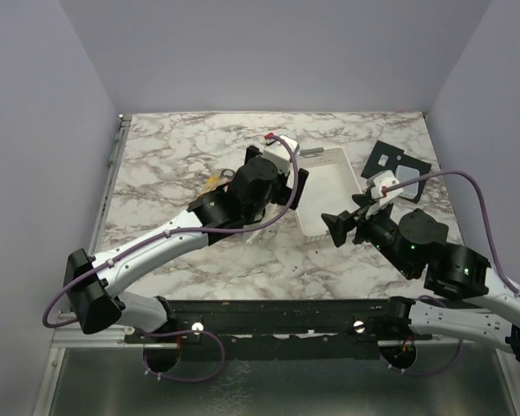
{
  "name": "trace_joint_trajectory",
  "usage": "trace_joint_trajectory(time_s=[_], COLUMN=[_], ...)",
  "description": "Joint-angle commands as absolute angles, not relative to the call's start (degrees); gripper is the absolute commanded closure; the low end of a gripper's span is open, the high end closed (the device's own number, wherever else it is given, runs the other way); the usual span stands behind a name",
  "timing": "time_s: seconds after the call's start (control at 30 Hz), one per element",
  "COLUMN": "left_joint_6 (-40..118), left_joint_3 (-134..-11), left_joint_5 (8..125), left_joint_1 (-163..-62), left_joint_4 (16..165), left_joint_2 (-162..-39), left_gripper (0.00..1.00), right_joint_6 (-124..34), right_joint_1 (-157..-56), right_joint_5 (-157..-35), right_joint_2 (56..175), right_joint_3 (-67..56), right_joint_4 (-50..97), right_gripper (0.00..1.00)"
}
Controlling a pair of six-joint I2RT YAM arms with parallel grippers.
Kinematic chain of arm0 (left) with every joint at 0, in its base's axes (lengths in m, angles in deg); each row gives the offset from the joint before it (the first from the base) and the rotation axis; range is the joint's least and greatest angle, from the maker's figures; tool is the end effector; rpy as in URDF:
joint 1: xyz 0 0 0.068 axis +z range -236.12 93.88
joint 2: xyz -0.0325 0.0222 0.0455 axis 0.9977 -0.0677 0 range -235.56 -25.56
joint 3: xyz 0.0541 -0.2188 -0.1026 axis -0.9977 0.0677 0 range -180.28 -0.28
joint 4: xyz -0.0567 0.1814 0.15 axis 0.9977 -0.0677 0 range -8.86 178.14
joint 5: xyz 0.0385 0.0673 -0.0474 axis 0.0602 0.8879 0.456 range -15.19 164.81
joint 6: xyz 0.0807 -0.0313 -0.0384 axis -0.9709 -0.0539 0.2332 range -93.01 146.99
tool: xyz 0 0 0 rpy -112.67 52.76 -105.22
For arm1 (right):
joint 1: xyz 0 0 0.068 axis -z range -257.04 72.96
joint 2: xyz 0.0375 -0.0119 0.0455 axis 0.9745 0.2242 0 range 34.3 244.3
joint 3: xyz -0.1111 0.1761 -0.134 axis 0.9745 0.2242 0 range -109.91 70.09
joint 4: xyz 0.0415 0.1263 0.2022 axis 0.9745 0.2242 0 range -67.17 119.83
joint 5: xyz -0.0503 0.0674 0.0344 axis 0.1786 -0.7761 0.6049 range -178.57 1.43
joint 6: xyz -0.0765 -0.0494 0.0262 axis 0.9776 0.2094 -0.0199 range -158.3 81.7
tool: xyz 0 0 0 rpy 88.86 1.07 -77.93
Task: Place the food in the zip-top bag and seal the zipper
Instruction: Reset both arms
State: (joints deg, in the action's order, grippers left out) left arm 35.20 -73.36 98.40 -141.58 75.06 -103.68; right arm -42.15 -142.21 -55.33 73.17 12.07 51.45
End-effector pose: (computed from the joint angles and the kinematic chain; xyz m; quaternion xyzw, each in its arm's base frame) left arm 0.2237 -0.2643 0.3389 0.2077 0.7743 -0.1624 0.5753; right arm 0.1143 0.1350 0.3690 -0.2138 0.7233 0.1710 0.6340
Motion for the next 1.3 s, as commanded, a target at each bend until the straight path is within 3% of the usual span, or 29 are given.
trace_joint_trajectory(time_s=[0.0, 0.3, 0.77, 1.27], left_joint_6=[37.6, 43.9, 41.3, 43.0], left_joint_3=[-71.2, -67.2, -58.1, -48.2], left_joint_5=[91.6, 81.7, 90.7, 94.0], left_joint_1=[-140.3, -129.6, -125.6, -125.6], left_joint_4=[69.9, 67.4, 67.7, 74.2], left_joint_2=[-101.6, -97.7, -85.1, -72.6], left_gripper=[0.01, 0.01, 0.01, 0.01], right_joint_6=[-41.2, -41.3, -48.0, -47.7], right_joint_1=[-142.2, -138.5, -113.6, -110.3], right_joint_5=[-52.9, -56.9, -82.0, -83.4], right_joint_2=[77.3, 86.0, 92.4, 92.3], right_joint_3=[12.2, 10.6, 13.9, 17.6], right_joint_4=[48.1, 45.7, 41.9, 39.1], right_gripper=[0.13, 0.11, 0.11, 0.11])
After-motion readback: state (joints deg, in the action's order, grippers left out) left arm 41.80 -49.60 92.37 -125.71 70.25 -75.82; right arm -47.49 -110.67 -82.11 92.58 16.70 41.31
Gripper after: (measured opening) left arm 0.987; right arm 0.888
